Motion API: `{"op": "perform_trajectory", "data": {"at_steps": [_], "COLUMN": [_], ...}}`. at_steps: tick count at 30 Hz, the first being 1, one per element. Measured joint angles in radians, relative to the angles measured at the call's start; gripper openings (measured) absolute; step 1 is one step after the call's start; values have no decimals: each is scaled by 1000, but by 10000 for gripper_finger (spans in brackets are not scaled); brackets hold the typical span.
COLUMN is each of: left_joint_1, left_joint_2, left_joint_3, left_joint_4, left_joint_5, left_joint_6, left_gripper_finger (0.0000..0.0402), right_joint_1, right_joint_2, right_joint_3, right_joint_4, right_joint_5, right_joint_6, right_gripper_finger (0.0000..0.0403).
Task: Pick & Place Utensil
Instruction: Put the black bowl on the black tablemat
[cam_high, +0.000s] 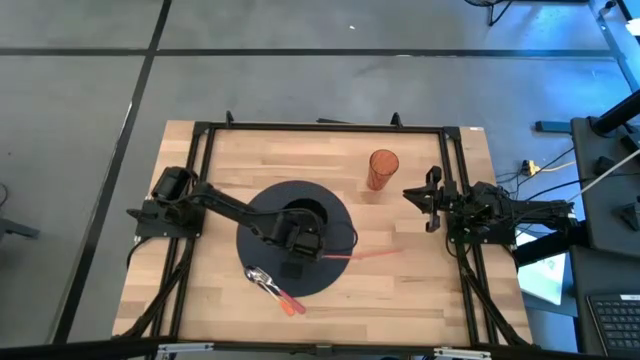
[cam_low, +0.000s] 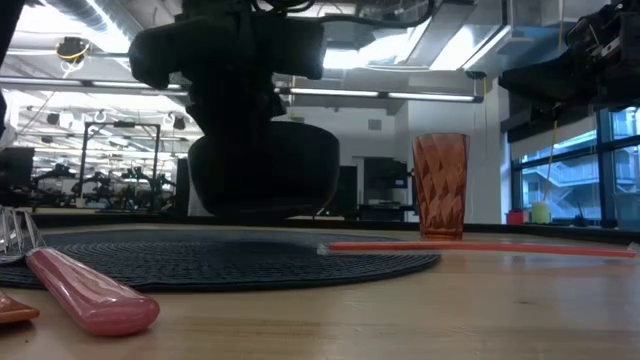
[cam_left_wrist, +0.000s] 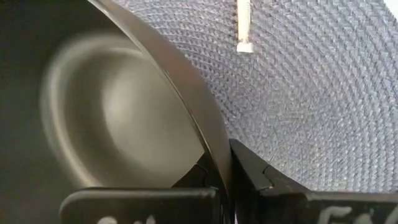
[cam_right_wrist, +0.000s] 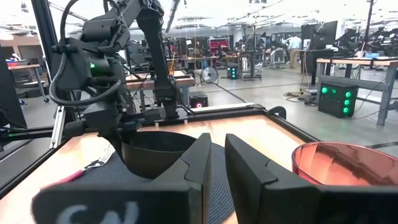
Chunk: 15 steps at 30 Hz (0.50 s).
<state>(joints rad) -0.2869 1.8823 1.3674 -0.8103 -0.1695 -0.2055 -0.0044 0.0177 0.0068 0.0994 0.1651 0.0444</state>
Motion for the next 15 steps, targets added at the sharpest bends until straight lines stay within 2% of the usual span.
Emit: {"op": "perform_trajectory", "data": {"at_steps": [8, 15], "left_joint_1": [-8, -8], "left_joint_2": [9, 58], "left_joint_3": [-1, -3], "left_joint_4": [0, -9], "left_joint_5": [-12, 17], "left_joint_6": [-28, -39], "left_gripper_finger": [3, 3], "right_joint_1": [0, 0], "right_joint_2": [0, 0], "right_joint_3": [0, 0], "right_joint_4": [0, 1], "right_joint_5": [0, 1], "right_joint_6": [0, -5], "right_gripper_finger": [49, 49]}}
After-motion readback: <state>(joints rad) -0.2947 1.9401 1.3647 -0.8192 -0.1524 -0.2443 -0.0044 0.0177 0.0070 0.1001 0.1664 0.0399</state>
